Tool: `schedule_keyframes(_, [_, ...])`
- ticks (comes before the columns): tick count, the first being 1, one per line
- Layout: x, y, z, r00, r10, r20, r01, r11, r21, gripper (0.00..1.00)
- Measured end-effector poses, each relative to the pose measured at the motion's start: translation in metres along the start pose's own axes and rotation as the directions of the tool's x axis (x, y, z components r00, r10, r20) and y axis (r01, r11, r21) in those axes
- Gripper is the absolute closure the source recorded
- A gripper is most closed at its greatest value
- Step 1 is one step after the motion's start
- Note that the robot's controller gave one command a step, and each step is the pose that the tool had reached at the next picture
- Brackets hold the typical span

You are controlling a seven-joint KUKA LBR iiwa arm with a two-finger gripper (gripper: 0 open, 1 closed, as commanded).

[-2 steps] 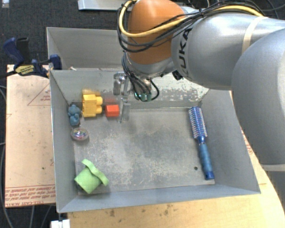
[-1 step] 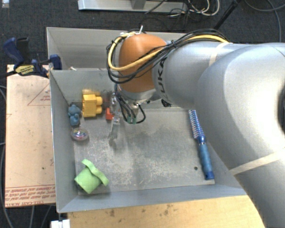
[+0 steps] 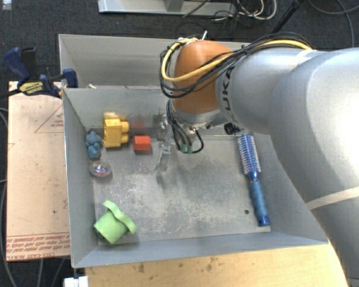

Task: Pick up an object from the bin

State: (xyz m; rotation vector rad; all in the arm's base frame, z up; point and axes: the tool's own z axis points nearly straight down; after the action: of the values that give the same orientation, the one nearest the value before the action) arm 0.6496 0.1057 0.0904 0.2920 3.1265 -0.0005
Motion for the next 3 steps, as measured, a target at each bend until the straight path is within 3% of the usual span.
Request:
schedule_keyframes(1, [0.012,0.080,0.021,0.999,-0.032,-0.007,0.032,0.999,-0.002,0.00])
schedule_keyframes(2, [0.009,0.076,0.019,1.000,-0.024,0.000,0.024,1.000,-0.002,1.00])
schedule_keyframes(3, [0.038,0.082,-0.107,0.999,-0.051,0.007,0.051,0.999,-0.006,1.00])
